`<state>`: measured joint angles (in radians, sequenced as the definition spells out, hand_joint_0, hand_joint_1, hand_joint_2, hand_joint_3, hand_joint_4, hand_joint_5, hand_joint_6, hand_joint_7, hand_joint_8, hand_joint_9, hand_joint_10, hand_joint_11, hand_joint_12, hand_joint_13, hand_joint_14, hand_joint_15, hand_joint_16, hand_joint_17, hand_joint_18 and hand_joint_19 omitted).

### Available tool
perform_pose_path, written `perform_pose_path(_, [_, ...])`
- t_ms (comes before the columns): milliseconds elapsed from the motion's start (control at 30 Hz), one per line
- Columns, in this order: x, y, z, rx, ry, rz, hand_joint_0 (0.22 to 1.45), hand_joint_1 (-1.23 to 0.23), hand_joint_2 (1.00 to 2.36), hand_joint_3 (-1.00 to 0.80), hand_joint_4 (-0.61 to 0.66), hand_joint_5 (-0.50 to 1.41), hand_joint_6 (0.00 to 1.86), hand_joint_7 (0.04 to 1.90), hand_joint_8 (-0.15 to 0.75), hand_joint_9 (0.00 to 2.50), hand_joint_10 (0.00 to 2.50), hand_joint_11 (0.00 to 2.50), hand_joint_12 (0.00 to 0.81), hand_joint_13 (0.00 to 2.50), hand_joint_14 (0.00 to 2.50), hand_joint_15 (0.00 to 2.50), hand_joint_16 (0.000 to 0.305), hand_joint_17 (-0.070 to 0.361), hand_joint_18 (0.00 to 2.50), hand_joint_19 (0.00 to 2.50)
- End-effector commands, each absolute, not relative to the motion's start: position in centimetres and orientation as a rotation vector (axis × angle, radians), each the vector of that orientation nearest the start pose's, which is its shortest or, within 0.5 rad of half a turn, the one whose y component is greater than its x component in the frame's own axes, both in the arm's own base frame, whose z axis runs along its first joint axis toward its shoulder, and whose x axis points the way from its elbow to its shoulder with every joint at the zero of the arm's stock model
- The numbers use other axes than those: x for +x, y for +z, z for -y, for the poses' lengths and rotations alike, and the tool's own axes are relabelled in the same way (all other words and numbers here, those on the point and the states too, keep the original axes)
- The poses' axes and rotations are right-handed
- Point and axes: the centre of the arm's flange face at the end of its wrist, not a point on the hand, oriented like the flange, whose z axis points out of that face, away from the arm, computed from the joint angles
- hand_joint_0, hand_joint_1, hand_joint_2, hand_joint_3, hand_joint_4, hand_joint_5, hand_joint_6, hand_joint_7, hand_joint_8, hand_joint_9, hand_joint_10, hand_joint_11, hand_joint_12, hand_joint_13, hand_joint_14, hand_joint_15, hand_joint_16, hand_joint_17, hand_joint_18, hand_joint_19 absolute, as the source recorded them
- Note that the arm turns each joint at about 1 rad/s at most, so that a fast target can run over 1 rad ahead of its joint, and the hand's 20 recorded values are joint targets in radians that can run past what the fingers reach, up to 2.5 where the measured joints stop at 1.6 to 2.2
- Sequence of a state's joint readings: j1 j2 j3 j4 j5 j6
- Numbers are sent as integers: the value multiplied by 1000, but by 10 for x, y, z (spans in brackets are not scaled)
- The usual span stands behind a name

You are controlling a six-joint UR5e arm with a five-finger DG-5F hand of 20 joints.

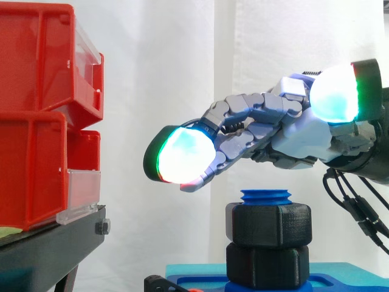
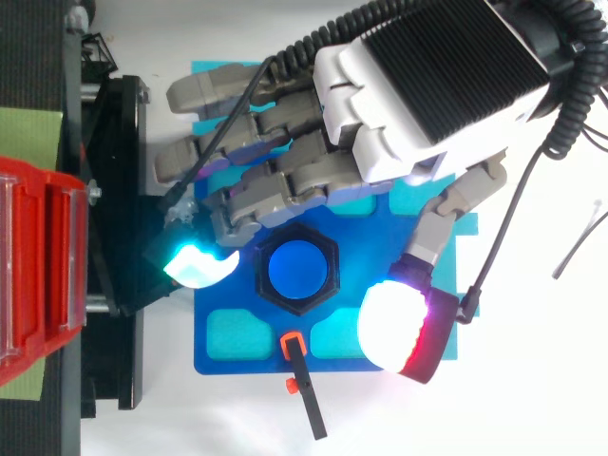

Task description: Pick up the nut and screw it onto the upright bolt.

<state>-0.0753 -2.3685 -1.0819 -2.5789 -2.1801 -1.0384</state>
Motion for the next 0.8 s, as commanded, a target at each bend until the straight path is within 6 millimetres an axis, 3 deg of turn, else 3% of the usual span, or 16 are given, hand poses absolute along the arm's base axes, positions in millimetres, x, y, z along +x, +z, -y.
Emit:
perform_pose_path(0, [772,259,134,-112,778,-1408,438,-93,1000,-500,211,-133,501,633,252,463,0,0,357,173,0,0,44,99,0,0])
perform_pose_path(533, [770,254,133,-136,751,-1429,441,-96,1000,-500,232,-117,502,713,269,512,0,0,365,230,0,0,45,100,0,0])
perform_pose_path(667, [762,234,134,-129,747,-1442,441,-96,1000,-500,232,-115,503,725,273,523,0,0,369,243,0,0,45,101,0,8])
perform_pose_path(767, [760,230,134,-133,747,-1434,442,-96,1000,-500,233,-114,502,738,278,534,0,0,369,256,0,0,45,102,0,8])
